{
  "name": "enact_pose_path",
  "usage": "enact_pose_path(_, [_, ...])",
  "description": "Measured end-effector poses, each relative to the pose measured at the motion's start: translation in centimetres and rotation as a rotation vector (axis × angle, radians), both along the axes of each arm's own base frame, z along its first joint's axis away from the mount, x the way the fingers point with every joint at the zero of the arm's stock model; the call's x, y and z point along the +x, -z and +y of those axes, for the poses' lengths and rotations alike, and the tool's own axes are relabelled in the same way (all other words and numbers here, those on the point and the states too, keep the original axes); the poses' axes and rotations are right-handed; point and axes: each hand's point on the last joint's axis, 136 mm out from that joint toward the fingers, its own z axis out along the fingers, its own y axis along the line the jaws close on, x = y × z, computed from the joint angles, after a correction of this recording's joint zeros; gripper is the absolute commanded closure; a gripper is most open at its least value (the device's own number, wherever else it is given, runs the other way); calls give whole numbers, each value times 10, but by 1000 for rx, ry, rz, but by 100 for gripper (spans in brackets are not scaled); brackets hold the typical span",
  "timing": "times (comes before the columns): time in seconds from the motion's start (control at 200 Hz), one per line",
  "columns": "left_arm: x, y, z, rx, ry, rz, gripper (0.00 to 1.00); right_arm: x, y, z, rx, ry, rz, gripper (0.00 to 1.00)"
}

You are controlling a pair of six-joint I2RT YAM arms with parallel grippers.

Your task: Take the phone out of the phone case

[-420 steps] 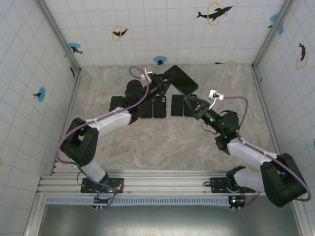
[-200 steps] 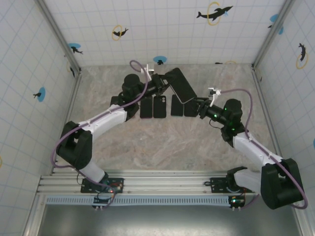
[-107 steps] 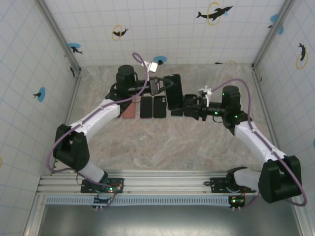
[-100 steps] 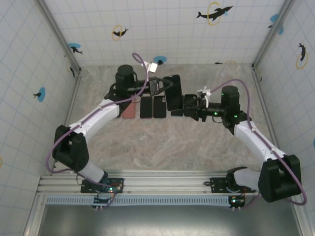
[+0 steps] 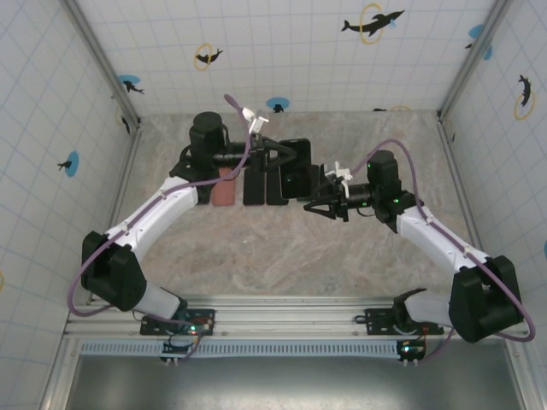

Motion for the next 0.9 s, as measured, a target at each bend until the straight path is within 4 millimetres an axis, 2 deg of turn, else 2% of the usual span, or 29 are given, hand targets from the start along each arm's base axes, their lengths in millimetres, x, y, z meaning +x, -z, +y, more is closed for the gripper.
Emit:
enact_pose_path(0.33, [-6, 6, 1, 8, 30, 21, 100, 1, 1, 1, 5, -12, -15, 81])
enact_pose_path(0.901, [-13, 4, 1, 0, 66, 20, 100, 0, 4, 3, -35, -44, -46, 90])
